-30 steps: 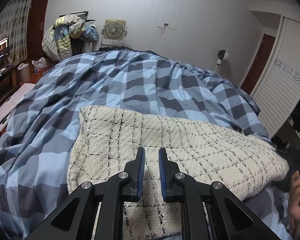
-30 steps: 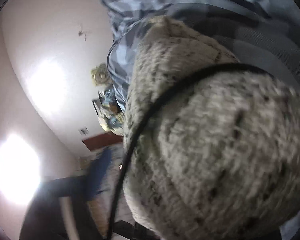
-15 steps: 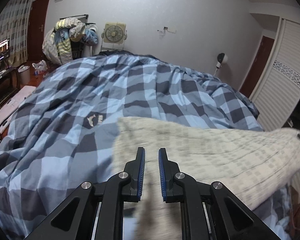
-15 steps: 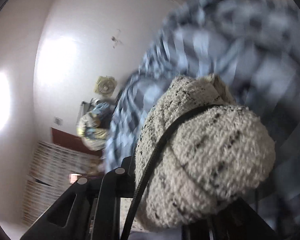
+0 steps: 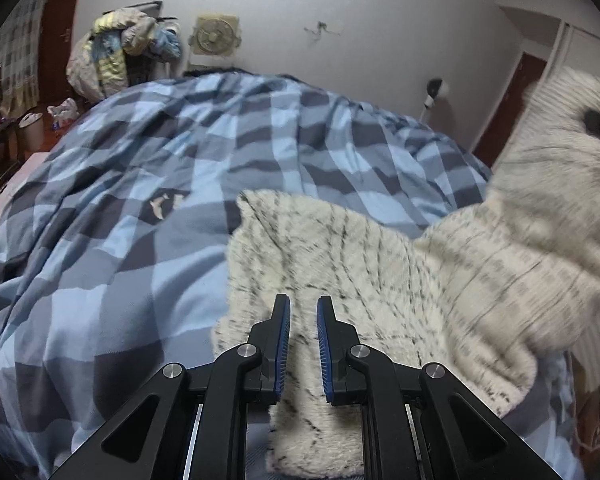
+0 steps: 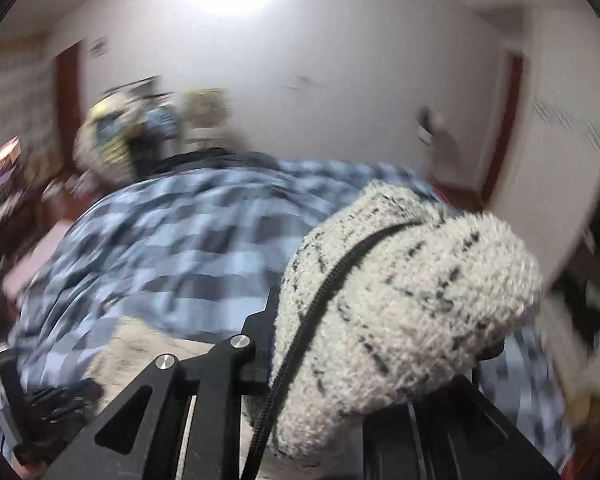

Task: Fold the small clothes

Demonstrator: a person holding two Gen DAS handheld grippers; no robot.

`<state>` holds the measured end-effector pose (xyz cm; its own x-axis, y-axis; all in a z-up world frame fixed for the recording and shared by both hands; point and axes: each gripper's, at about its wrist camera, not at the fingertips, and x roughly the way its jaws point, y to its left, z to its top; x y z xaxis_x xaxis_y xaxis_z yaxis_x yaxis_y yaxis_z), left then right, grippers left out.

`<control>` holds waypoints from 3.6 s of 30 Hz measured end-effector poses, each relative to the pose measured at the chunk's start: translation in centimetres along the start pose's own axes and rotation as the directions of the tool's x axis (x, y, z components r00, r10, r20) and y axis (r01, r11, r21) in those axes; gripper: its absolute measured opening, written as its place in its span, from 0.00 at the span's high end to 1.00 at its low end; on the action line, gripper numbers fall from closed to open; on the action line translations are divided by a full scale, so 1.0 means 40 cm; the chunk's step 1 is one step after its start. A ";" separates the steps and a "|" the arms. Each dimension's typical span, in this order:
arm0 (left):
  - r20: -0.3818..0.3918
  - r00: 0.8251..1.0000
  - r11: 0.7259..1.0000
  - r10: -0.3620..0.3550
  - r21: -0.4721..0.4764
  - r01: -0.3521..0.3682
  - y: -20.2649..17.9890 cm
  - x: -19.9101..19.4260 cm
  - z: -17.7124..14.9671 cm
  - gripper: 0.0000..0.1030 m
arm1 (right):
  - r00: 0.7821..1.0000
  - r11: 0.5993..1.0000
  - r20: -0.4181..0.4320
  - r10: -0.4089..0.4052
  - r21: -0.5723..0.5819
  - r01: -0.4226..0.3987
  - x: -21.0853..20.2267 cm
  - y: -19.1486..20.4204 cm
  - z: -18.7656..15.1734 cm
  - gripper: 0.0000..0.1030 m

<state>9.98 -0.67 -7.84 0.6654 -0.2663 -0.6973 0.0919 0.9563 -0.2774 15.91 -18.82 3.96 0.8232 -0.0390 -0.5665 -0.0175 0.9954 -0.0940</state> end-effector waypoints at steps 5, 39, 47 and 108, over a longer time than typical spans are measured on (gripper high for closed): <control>0.139 0.989 0.993 0.041 -0.119 -0.024 0.086 -0.088 0.016 0.88 | 0.953 0.935 -0.172 0.248 -0.213 -0.282 0.114 0.289 -0.086 0.64; 0.267 0.947 0.975 0.179 0.078 -0.206 0.039 -0.257 0.071 0.88 | 0.957 0.940 0.147 -0.250 0.274 0.204 -0.176 -0.241 -0.081 0.01; 0.250 0.941 0.956 0.229 0.126 -0.266 -0.003 -0.249 0.062 0.88 | 0.917 0.835 0.153 -0.369 0.488 0.255 -0.356 -0.421 -0.196 0.01; 0.205 0.956 0.925 0.208 0.276 -0.260 -0.105 -0.246 -0.005 0.88 | 0.916 0.947 -0.265 0.301 -0.032 -0.320 -0.045 0.080 -0.301 0.01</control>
<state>2.89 -2.08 0.06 0.8074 -0.0310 -0.5892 0.1160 0.9875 0.1069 7.55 -16.61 -5.18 0.5983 0.2407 -0.7643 -0.2981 0.9522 0.0665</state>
